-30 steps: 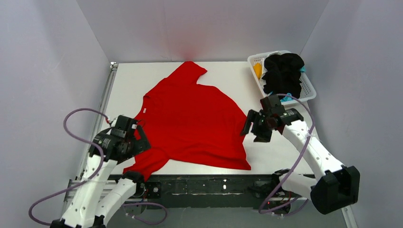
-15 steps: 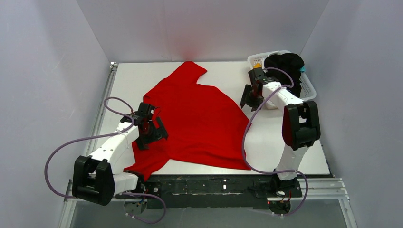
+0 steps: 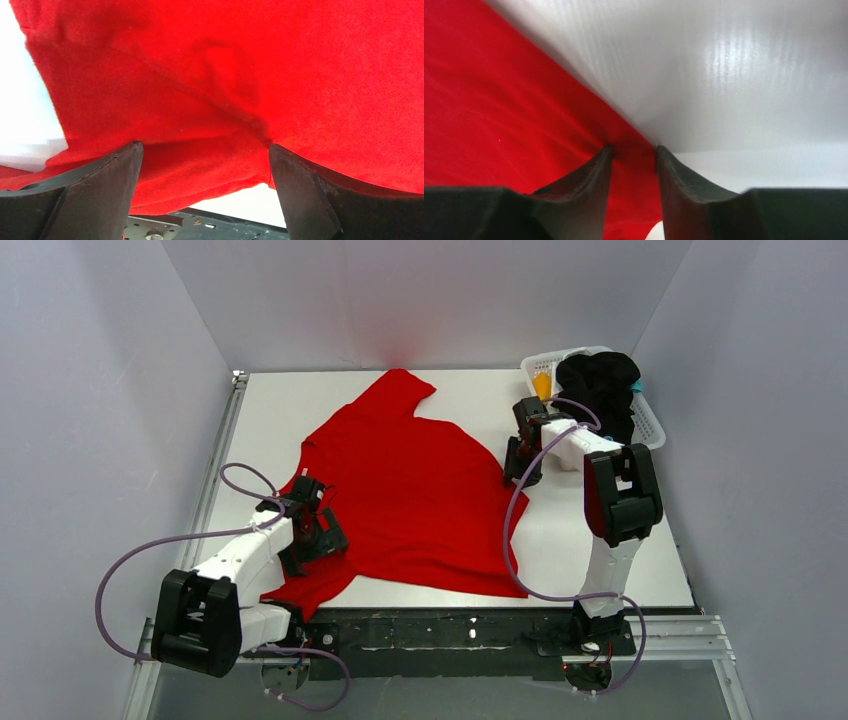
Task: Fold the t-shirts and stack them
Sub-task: Flatten out the tshirt
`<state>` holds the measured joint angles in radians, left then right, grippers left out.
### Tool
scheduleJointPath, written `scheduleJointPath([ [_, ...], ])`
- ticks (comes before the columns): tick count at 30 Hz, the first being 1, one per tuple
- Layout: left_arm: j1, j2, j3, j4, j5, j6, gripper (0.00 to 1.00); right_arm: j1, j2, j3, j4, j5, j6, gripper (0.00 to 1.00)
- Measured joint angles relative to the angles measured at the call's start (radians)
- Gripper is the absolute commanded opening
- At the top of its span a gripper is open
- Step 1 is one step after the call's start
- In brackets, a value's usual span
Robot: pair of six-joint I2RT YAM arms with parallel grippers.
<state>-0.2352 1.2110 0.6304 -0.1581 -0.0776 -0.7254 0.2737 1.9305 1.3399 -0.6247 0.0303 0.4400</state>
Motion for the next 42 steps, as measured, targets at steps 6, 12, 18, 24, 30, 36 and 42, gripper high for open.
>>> scheduleJointPath([
  [6, 0.003, -0.026, -0.014, 0.0, -0.015, -0.001, 0.98, 0.05, 0.02, 0.022, -0.009, 0.009, -0.003, 0.01],
  [12, 0.003, -0.027, -0.014, -0.005, -0.013, -0.003, 0.98, 0.077, 0.027, 0.082, -0.087, 0.096, -0.006, 0.01],
  [18, 0.003, -0.029, -0.014, -0.026, -0.006, -0.018, 0.98, 0.156, 0.026, 0.239, -0.215, 0.319, -0.037, 0.01],
  [24, 0.003, -0.056, -0.011, -0.095, -0.002, -0.042, 0.98, 0.405, 0.07, 0.357, -0.301, 0.482, -0.046, 0.01],
  [30, 0.004, -0.076, 0.017, -0.18, -0.014, -0.069, 0.98, 0.666, 0.233, 0.439, -0.307, 0.477, -0.031, 0.29],
  [36, 0.004, -0.092, 0.021, -0.219, -0.016, -0.081, 0.98, 0.729, 0.208, 0.419, -0.3, 0.416, -0.005, 0.71],
  [42, 0.004, -0.097, 0.027, -0.229, -0.015, -0.083, 0.98, 0.666, -0.084, 0.255, -0.191, 0.299, 0.005, 0.74],
])
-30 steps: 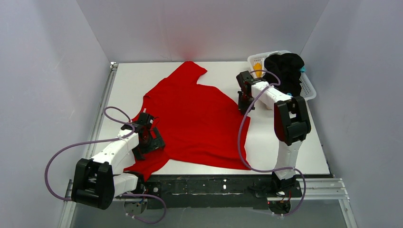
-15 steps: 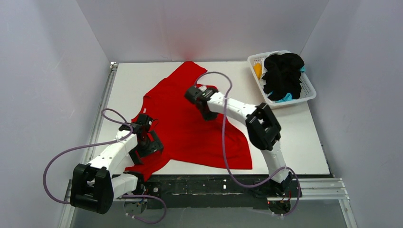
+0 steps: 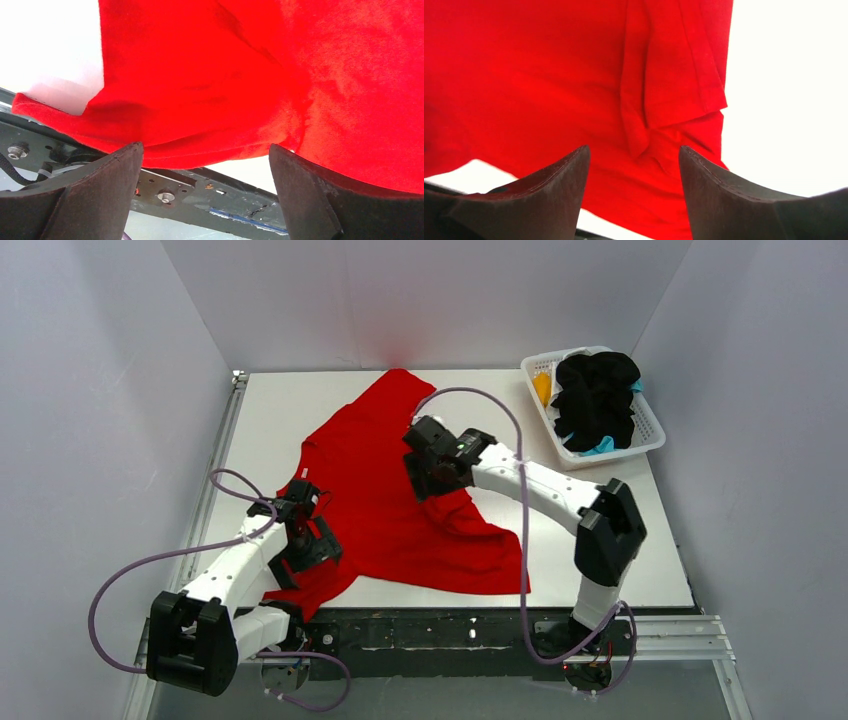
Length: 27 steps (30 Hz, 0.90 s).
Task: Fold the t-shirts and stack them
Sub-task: Flatten out the tshirt
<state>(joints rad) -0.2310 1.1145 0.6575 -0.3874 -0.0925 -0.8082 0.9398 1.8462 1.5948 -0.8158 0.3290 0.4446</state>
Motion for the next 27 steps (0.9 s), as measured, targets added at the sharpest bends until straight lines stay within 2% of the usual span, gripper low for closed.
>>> scheduleJointPath([
  [2, 0.0, 0.0, 0.008, 0.001, 0.001, 0.0, 0.98, -0.039, -0.074, -0.037, 0.034, -0.063, 0.026, 0.74],
  [5, 0.0, -0.001, 0.022, 0.005, 0.008, 0.0, 0.98, -0.122, -0.096, -0.074, 0.078, -0.156, 0.083, 0.74],
  [9, 0.0, 0.001, 0.051, 0.029, 0.028, 0.006, 0.98, -0.259, -0.045, -0.16, 0.143, -0.291, 0.163, 0.73],
  [12, 0.0, 0.017, 0.071, 0.061, 0.048, 0.012, 0.98, -0.32, 0.024, -0.169, 0.148, -0.329, 0.196, 0.73],
  [18, 0.0, 0.076, 0.078, 0.123, 0.076, 0.02, 0.98, -0.338, 0.104, -0.158, 0.153, -0.349, 0.225, 0.72],
  [27, 0.0, 0.108, 0.07, 0.155, 0.075, 0.031, 0.98, -0.346, 0.13, -0.143, 0.148, -0.308, 0.234, 0.7],
])
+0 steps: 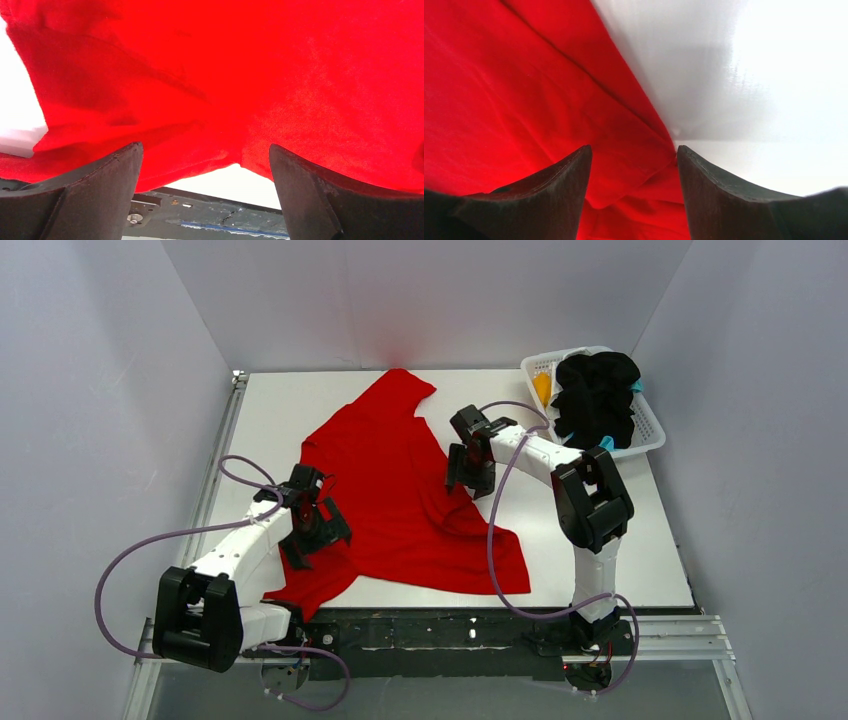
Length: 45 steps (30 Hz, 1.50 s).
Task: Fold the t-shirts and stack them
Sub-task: Flatten out the tshirt
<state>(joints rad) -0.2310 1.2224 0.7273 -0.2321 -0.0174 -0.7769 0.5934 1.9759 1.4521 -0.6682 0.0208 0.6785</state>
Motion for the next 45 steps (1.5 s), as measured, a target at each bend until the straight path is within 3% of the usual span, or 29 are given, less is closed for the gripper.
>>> scheduleJointPath([
  [10, 0.0, 0.016, -0.012, -0.002, -0.002, 0.003, 0.98, -0.002, 0.001, 0.003, -0.006, 0.0, -0.015, 0.58],
  [22, 0.0, 0.016, -0.012, -0.001, -0.009, 0.007, 0.98, 0.037, 0.001, 0.012, -0.001, -0.04, -0.052, 0.53],
  [31, 0.0, 0.018, -0.012, -0.001, -0.01, 0.007, 0.98, 0.053, 0.002, 0.014, -0.003, -0.016, -0.055, 0.32],
  [35, 0.0, 0.025, -0.012, -0.001, -0.018, 0.007, 0.98, 0.053, 0.004, 0.014, -0.013, 0.031, -0.055, 0.28],
  [39, 0.0, 0.042, -0.012, -0.002, -0.031, 0.008, 0.98, 0.053, 0.02, 0.024, -0.018, 0.063, -0.061, 0.01],
  [45, 0.0, 0.048, -0.012, -0.004, -0.058, 0.01, 0.98, 0.053, 0.028, 0.029, -0.019, 0.095, -0.074, 0.01],
])
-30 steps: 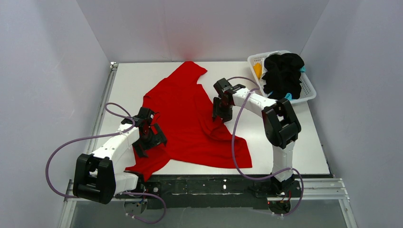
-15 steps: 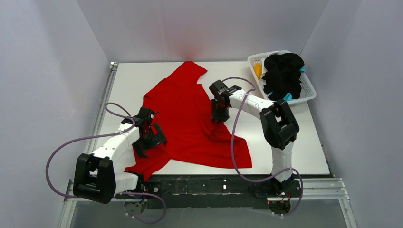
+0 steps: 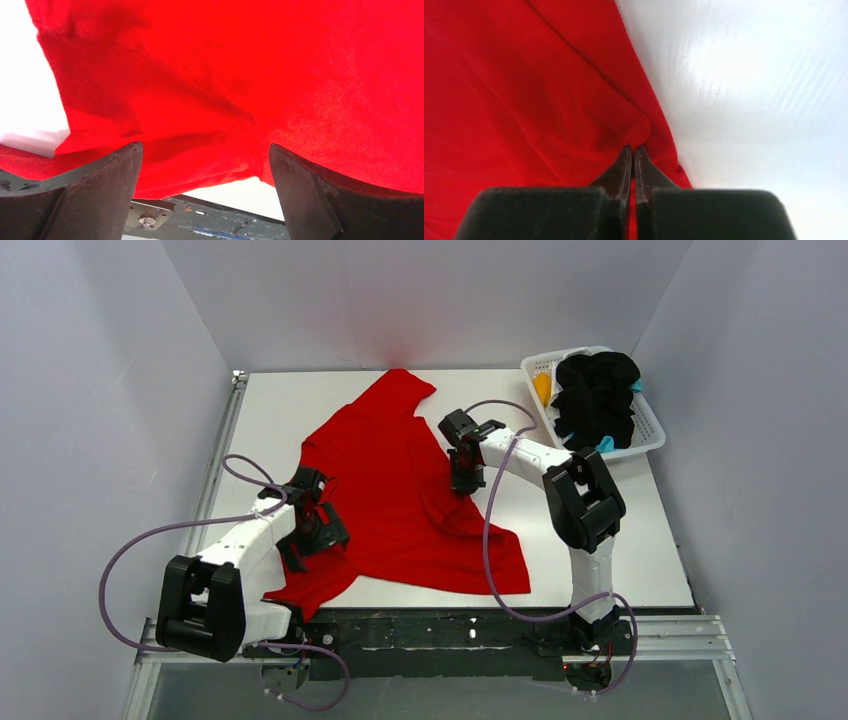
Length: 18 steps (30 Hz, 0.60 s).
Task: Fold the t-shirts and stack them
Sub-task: Flatten out the tshirt
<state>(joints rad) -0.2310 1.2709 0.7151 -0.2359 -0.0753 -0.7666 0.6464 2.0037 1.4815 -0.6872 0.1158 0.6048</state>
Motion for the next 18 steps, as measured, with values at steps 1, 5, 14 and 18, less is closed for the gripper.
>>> scheduleJointPath([
  [1, 0.0, 0.002, 0.0, -0.001, -0.003, 0.0, 0.98, 0.0, 0.0, 0.002, -0.002, 0.011, -0.007, 0.01],
  [5, 0.0, 0.021, 0.0, -0.002, -0.014, -0.001, 0.98, 0.001, -0.02, 0.021, -0.039, 0.097, -0.047, 0.01],
  [14, 0.0, 0.046, 0.0, -0.017, -0.015, -0.003, 0.98, -0.127, -0.117, 0.045, -0.072, 0.335, -0.194, 0.01],
  [18, 0.0, 0.05, 0.0, -0.035, -0.02, -0.003, 0.98, -0.23, -0.094, 0.083, -0.077, 0.462, -0.269, 0.01],
])
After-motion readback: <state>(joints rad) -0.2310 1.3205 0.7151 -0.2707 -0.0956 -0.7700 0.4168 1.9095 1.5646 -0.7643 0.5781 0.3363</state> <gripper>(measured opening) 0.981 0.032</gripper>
